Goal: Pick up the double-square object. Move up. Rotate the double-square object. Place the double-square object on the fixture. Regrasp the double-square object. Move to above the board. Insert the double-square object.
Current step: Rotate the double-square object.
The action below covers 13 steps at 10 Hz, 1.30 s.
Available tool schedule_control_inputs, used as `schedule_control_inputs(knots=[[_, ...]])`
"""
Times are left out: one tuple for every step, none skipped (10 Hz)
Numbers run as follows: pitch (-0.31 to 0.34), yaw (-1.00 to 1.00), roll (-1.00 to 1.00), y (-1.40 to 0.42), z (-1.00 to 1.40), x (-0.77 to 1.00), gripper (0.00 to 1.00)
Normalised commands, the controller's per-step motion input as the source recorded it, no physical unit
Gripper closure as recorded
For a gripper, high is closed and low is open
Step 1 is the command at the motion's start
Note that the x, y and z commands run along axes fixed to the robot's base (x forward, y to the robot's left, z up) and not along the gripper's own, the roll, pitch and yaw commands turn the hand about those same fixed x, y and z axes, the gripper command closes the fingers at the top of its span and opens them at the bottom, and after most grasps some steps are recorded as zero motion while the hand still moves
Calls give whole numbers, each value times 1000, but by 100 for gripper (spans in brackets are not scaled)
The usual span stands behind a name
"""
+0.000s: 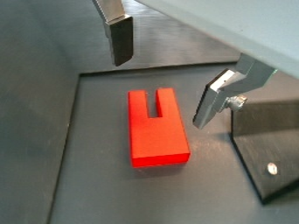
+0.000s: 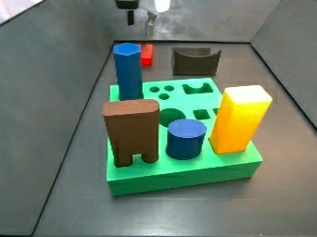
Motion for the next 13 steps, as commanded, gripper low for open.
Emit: schedule_control_inputs(knots=[[-24,1000,3,1,-19,39,0],[-26,1000,4,1,-19,39,0],[-29,1000,4,0,-19,39,0],[-32,1000,4,0,-19,38,0],[-35,1000,5,0,-19,38,0],[-40,1000,6,0,-20,38,0],[-45,1000,6,0,-20,37,0],[-52,1000,7,0,-20,37,0],[-65,1000,9,0,-21,36,0],[-80,1000,11,0,-22,34,0],[-82,701,11,-1,-23,32,0],[-81,475,11,-1,-25,30,0],[-79,308,11,-2,-27,27,0]])
